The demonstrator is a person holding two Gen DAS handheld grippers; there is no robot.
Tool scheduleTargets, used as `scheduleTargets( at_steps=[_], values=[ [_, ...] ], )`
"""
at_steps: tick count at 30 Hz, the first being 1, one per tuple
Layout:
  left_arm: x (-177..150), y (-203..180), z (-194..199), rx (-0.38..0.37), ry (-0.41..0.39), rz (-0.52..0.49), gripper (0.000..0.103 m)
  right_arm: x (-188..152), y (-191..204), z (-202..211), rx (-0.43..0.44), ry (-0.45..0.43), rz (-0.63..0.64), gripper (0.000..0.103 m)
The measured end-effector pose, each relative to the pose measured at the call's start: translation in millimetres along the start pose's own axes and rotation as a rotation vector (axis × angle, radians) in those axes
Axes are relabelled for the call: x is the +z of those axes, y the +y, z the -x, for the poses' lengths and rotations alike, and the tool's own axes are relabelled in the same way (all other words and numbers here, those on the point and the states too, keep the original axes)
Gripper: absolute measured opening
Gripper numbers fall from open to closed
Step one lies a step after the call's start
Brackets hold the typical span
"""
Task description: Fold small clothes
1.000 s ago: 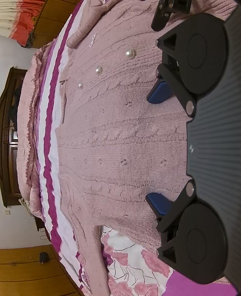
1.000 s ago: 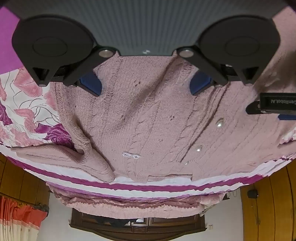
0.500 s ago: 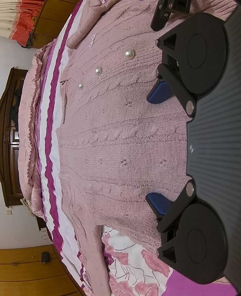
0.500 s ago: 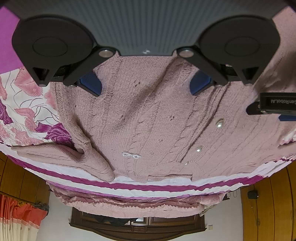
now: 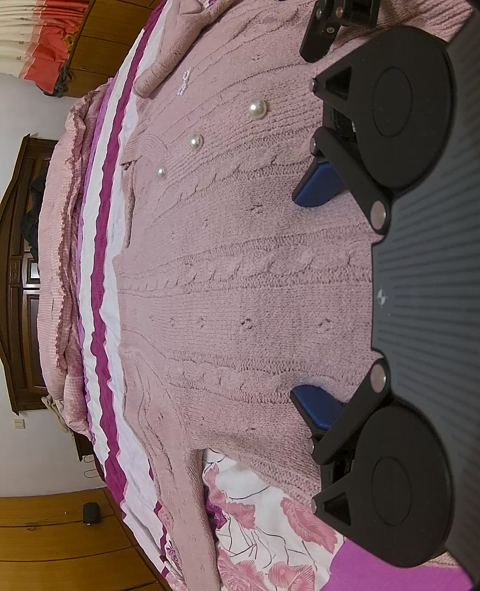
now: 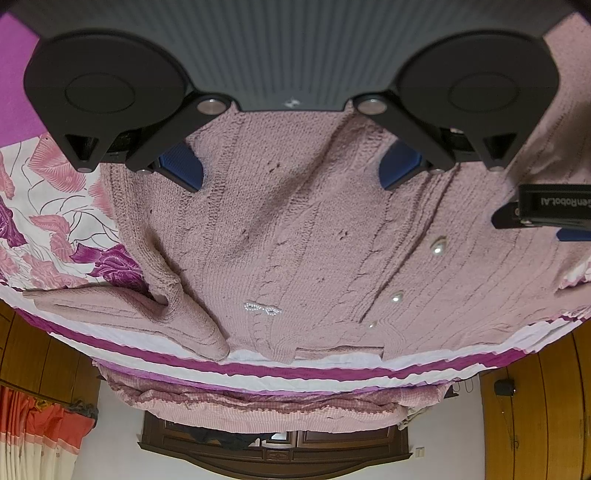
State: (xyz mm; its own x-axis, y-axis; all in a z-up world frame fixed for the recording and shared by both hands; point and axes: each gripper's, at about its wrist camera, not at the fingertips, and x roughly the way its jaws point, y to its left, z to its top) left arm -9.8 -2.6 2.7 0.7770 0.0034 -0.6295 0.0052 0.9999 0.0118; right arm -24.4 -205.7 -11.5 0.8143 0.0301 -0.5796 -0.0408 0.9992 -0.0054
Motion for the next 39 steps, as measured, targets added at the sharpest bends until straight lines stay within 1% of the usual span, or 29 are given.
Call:
scheduleTargets(
  at_steps=[32, 39],
  values=[
    [-1.5, 0.0, -0.1, 0.000, -0.003, 0.000, 0.103, -0.9, 0.8, -0.2, -0.002, -0.005, 0.003, 0.103],
    [1.4, -1.5, 5.8, 0.003, 0.027, -0.005, 0.103, 4.2, 0.7, 3.6, -0.008, 0.011, 0.003, 0.103]
  ],
)
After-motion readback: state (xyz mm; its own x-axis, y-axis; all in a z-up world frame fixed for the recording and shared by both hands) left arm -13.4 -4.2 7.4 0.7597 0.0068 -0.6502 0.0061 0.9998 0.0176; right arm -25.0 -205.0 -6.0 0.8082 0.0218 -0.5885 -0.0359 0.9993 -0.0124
